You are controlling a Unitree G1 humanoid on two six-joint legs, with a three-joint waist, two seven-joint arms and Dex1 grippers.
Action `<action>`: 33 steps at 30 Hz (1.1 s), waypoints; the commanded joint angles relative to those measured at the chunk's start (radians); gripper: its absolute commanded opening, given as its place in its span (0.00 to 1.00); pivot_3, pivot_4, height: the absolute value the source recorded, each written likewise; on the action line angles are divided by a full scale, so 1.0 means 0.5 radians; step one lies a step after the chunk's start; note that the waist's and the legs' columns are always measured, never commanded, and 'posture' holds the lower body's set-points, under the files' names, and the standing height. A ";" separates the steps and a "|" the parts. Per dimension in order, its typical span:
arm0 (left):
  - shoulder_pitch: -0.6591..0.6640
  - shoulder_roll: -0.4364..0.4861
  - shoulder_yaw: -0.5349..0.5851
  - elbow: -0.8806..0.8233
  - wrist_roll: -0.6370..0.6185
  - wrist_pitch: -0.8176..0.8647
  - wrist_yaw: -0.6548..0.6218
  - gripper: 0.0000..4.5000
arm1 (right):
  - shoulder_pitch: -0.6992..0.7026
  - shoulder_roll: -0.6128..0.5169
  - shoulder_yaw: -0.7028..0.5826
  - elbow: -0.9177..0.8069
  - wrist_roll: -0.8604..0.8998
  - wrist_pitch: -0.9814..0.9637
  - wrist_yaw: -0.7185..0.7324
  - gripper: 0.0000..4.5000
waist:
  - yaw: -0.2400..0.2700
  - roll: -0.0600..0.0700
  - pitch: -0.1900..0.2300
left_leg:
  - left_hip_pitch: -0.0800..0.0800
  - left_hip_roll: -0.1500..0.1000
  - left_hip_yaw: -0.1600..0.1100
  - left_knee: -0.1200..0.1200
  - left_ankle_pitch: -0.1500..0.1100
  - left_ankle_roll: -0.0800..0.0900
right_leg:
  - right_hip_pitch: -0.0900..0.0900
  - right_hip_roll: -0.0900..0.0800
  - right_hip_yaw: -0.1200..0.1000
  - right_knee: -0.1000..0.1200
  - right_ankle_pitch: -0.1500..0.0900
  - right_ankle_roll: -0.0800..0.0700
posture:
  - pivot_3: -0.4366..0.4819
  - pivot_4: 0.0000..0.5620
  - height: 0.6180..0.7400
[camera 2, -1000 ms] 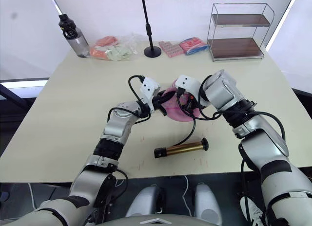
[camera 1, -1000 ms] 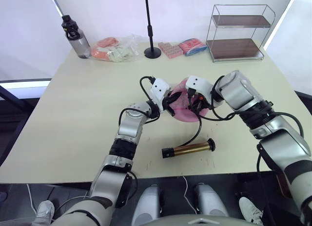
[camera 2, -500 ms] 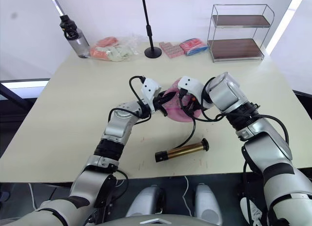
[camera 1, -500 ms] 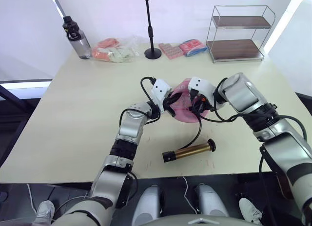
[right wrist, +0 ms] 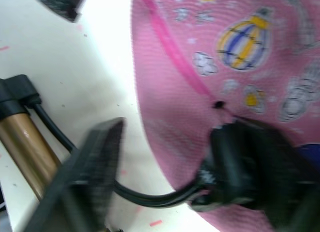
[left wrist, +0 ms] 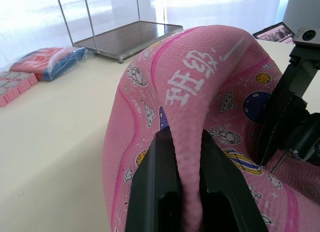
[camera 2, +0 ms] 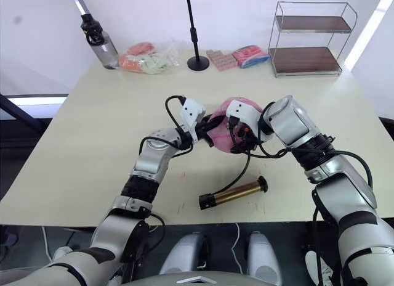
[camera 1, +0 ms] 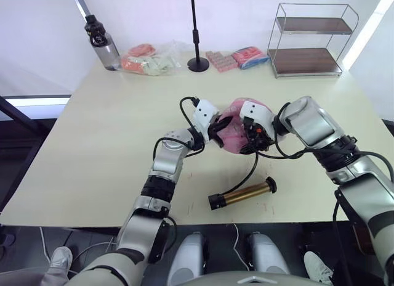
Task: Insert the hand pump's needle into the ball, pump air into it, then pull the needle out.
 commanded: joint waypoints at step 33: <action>0.027 0.003 -0.106 0.050 -0.013 -0.009 -0.031 0.00 | 0.456 -0.341 -0.790 -0.506 0.770 0.260 -0.330 0.65 | 0.052 0.006 0.005 | -0.005 -0.003 -0.008 -0.002 0.000 0.001 | 0.005 0.002 -0.011 -0.011 0.000 0.000 | 0.48 0.27 1.00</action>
